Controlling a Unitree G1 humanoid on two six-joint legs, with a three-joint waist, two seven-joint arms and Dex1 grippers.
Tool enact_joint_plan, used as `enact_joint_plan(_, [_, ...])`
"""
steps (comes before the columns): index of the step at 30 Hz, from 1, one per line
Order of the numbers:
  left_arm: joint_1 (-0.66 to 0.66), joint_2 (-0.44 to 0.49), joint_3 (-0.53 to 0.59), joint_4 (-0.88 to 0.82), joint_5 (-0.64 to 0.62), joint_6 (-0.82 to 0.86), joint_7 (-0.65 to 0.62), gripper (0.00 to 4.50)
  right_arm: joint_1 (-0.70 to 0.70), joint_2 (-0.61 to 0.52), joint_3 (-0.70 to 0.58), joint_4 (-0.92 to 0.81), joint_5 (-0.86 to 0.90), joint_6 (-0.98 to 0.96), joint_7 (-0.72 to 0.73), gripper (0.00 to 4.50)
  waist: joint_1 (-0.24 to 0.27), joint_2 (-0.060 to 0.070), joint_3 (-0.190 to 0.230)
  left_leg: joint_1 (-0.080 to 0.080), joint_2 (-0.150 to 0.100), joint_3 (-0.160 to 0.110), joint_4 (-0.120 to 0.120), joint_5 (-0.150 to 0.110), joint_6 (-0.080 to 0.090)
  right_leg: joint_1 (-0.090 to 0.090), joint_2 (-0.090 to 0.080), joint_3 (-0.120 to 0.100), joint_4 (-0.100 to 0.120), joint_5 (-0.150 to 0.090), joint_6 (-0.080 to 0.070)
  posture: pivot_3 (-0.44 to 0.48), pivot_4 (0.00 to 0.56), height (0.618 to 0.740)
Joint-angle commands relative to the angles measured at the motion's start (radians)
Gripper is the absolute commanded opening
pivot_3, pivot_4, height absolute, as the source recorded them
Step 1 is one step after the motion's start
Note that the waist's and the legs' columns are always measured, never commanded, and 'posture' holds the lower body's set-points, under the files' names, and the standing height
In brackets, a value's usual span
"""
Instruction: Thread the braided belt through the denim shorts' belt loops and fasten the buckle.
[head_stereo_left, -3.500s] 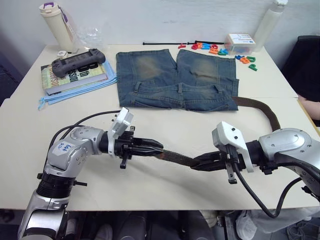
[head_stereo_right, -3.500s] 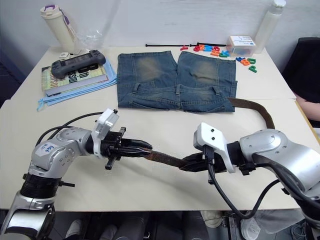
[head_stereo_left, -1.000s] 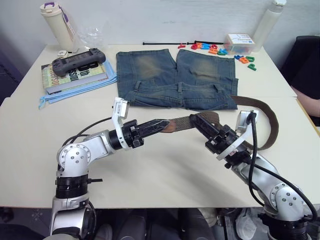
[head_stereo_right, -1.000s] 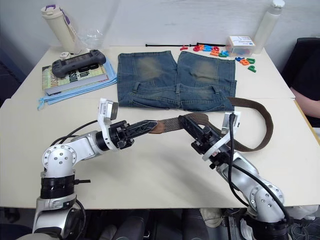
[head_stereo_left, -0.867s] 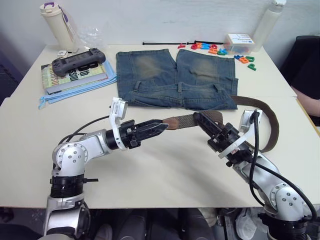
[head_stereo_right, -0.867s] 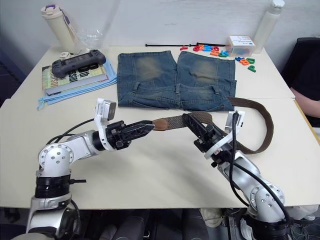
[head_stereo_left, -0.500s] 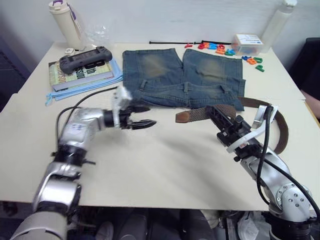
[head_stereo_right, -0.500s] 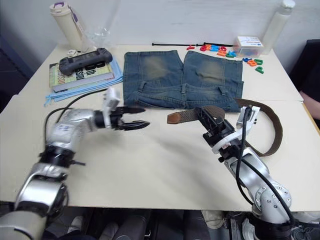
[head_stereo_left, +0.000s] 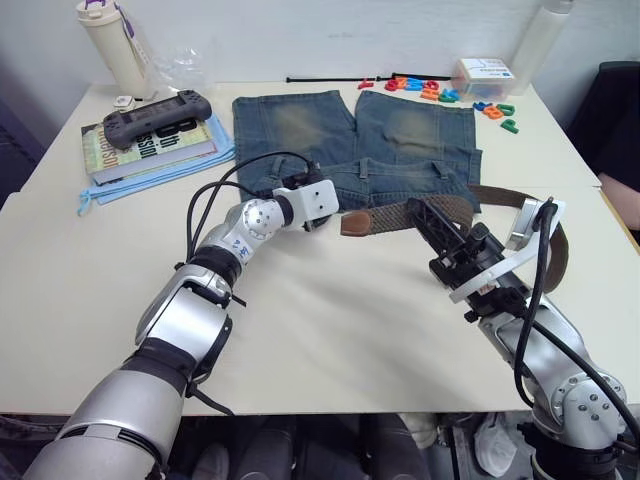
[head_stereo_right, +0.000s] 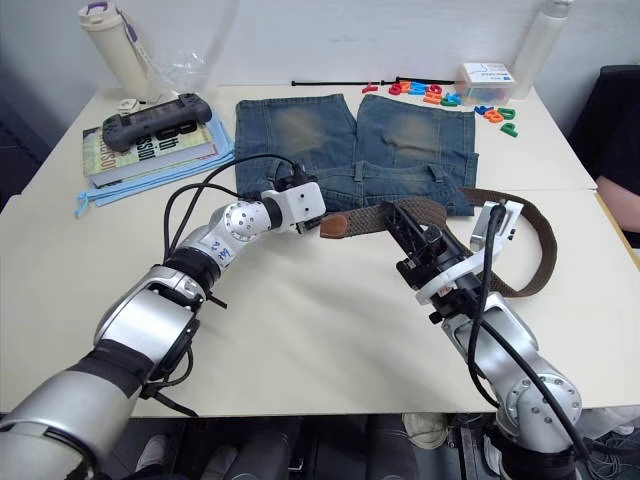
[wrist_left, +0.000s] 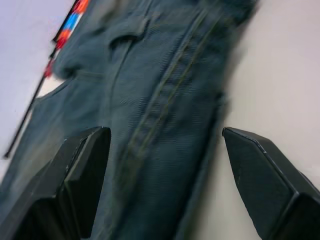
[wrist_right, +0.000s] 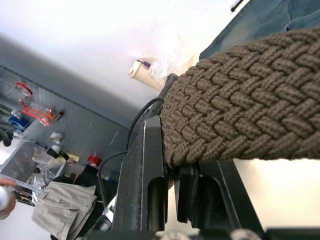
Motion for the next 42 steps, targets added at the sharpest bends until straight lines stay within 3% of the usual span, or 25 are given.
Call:
enact_joint_plan(1, [-0.027, -0.010, 0.001, 0.038, 0.042, 0.037, 0.063, 3.95, -0.012, 0.006, -0.006, -0.041, -0.001, -0.028, -0.004, 0.00, 0.002, -0.002, -0.001, 0.000, 0.000, 0.000, 0.000, 0.001, -0.001, 0.000, 0.000, 0.000, 0.001, 0.000, 0.000, 0.000, 0.150, 0.654])
enact_joint_plan(3, [-0.029, -0.015, 0.007, 0.047, 0.050, 0.046, 0.073, 3.95, -0.014, 0.006, -0.005, -0.041, -0.002, -0.031, -0.005, 0.00, -0.001, -0.002, -0.001, 0.000, 0.000, 0.000, 0.001, 0.002, -0.002, 0.000, 0.000, 0.000, 0.001, 0.000, 0.000, 0.000, 0.150, 0.654])
enact_joint_plan(6, [-0.032, -0.021, 0.015, 0.051, 0.055, 0.040, 0.054, 3.25, -0.016, 0.005, -0.005, -0.039, -0.002, -0.033, -0.005, 0.00, -0.003, -0.002, -0.001, 0.001, 0.000, 0.000, 0.001, 0.002, -0.003, 0.000, -0.001, 0.001, 0.002, 0.000, 0.000, 0.000, 0.150, 0.654])
enact_joint_plan(12, [-0.028, -0.017, 0.012, 0.057, 0.081, 0.044, 0.045, 0.98, -0.021, 0.004, -0.005, -0.033, -0.007, -0.038, -0.002, 0.00, -0.004, -0.003, -0.001, 0.000, 0.000, 0.000, 0.001, 0.002, -0.003, -0.001, -0.001, 0.001, 0.004, 0.000, 0.000, 0.000, 0.150, 0.654])
enact_joint_plan(21, [0.018, 0.036, 0.001, -0.011, 0.115, -0.051, -0.012, 0.98, -0.011, 0.009, -0.003, -0.035, -0.020, -0.046, 0.007, 0.00, -0.012, -0.003, -0.002, 0.001, 0.000, 0.000, 0.001, 0.002, -0.004, -0.001, -0.001, 0.001, 0.005, 0.000, 0.000, 0.000, 0.150, 0.654])
enact_joint_plan(25, [0.251, 0.188, 0.056, -0.360, 0.004, -0.082, -0.250, 0.98, 0.001, 0.012, -0.038, -0.042, -0.036, -0.072, 0.007, 0.00, -0.033, -0.002, -0.002, 0.002, 0.000, 0.000, 0.001, 0.002, -0.004, -0.001, -0.002, 0.002, 0.009, 0.000, -0.001, 0.000, 0.150, 0.654])
enact_joint_plan(28, [0.432, 0.267, 0.109, -0.675, -0.066, 0.037, -0.361, 0.98, 0.010, 0.010, -0.047, -0.048, -0.040, -0.080, 0.009, 0.00, -0.049, -0.001, -0.004, 0.004, 0.001, 0.000, 0.001, 0.001, -0.005, -0.002, -0.002, 0.002, 0.011, -0.001, -0.002, 0.000, 0.150, 0.654])
enact_joint_plan(30, [0.600, 0.313, 0.171, -0.968, -0.151, 0.192, -0.432, 0.98, 0.009, 0.003, -0.060, -0.044, -0.038, -0.082, 0.013, 0.00, -0.056, 0.001, -0.005, 0.005, 0.000, 0.000, 0.001, 0.001, -0.005, -0.002, -0.001, 0.002, 0.012, -0.001, -0.003, 0.000, 0.150, 0.654])
enact_joint_plan(33, [0.752, 0.338, 0.258, -1.240, -0.227, 0.393, -0.475, 0.98, -0.001, -0.010, -0.074, -0.035, -0.032, -0.084, 0.013, 0.00, -0.050, 0.001, -0.005, 0.006, 0.001, 0.000, 0.001, 0.001, -0.005, -0.001, -0.001, 0.003, 0.013, -0.002, -0.004, 0.000, 0.150, 0.654])
enact_joint_plan(38, [0.925, 0.380, 0.341, -1.486, -0.291, 0.564, -0.517, 0.98, -0.014, -0.036, -0.103, -0.016, -0.015, -0.079, 0.023, 0.00, -0.046, 0.001, -0.005, 0.007, 0.000, -0.001, 0.002, 0.000, -0.004, -0.001, -0.001, 0.002, 0.012, -0.002, -0.004, 0.000, 0.150, 0.654])
enact_joint_plan(42, [0.862, 0.350, 0.362, -1.439, -0.264, 0.516, -0.436, 0.98, -0.015, -0.044, -0.104, 0.010, -0.014, -0.069, 0.047, 0.00, -0.034, 0.001, -0.005, 0.007, 0.000, -0.002, 0.002, -0.001, -0.002, -0.001, -0.001, 0.001, 0.013, -0.002, -0.005, 0.000, 0.150, 0.654])
